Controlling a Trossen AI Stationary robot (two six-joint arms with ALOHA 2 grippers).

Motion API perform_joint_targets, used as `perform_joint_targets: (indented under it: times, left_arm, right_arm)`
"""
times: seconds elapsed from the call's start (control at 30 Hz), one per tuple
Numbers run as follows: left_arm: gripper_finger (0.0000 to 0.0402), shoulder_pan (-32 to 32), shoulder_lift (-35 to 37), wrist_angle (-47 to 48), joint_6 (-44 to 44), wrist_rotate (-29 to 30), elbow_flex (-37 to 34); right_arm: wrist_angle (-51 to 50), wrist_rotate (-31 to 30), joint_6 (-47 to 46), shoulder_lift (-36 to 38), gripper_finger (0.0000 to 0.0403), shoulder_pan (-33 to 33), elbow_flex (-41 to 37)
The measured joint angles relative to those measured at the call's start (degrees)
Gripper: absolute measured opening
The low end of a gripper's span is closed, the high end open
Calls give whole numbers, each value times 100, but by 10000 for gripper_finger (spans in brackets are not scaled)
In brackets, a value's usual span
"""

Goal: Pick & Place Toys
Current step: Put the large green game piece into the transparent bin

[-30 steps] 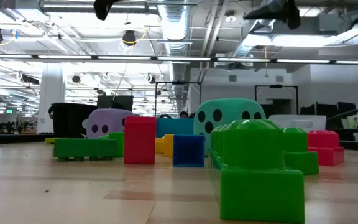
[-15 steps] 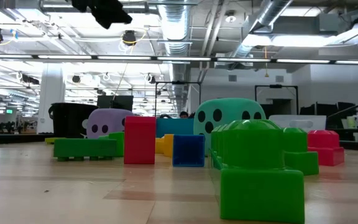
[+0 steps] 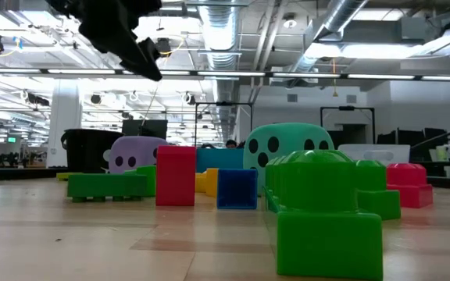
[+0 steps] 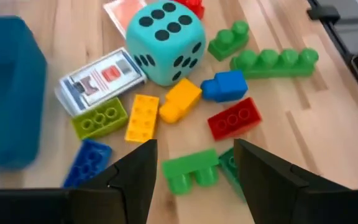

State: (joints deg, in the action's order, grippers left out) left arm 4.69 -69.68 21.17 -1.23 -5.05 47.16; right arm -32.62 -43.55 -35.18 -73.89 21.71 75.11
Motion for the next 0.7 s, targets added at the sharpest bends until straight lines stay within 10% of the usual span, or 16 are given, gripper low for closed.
perform_joint_targets:
  times: [0.7]
  left_arm:
    - [210,-176,-1403,-524,7609,-436,0]
  right_arm:
    - [-1858,55,347,194,305,-201,-4]
